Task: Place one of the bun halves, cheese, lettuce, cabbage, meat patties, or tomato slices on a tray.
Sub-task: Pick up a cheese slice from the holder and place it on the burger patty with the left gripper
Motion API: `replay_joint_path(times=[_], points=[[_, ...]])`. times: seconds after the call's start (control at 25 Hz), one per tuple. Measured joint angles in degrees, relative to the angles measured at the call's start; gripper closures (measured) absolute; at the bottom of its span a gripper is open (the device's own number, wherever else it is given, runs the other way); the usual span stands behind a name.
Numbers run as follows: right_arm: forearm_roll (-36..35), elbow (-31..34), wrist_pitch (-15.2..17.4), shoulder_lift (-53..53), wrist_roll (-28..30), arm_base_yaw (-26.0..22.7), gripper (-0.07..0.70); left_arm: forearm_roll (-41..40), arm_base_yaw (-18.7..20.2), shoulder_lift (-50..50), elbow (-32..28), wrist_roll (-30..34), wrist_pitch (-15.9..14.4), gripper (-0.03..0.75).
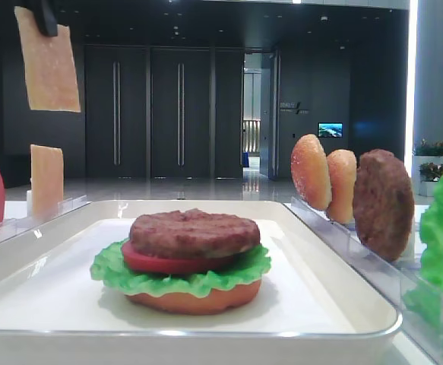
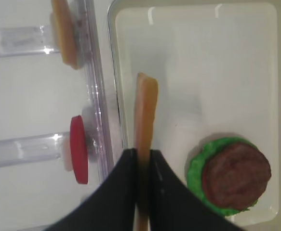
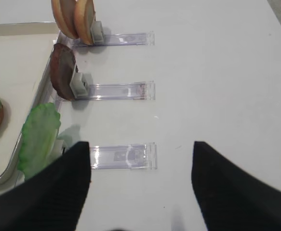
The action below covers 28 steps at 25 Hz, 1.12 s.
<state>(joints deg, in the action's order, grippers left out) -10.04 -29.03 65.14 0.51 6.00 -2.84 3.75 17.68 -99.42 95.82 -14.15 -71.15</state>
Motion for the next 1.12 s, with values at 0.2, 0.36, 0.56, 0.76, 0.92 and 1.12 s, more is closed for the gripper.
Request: replay_joint_path(times=[0.2, 0.36, 0.56, 0.76, 0.92, 1.12], points=[[0.0, 0.0, 0.0, 0.0, 0.0, 0.0, 0.197, 2.4, 0.0, 3.4, -6.0, 0.8, 0.1, 0.683], [0.0, 0.0, 0.0, 0.0, 0.0, 0.0, 0.197, 3.9, 0.1, 4.5, -9.8, 1.5, 0.1, 0.683], [0.0, 0.0, 0.0, 0.0, 0.0, 0.0, 0.197, 7.9, 0.3, 4.6, -12.1, 3.9, 0.1, 0.683], [0.0, 0.0, 0.0, 0.0, 0.0, 0.0, 0.197, 11.1, 3.2, 4.6, -14.6, 6.1, 2.6, 0.684], [0.0, 0.0, 0.0, 0.0, 0.0, 0.0, 0.197, 17.6, 5.8, 4.6, -17.6, 10.4, 8.7, 0.684], [0.0, 0.0, 0.0, 0.0, 0.0, 0.0, 0.197, 27.4, 8.4, 4.6, -23.8, 16.5, 17.9, 0.684]])
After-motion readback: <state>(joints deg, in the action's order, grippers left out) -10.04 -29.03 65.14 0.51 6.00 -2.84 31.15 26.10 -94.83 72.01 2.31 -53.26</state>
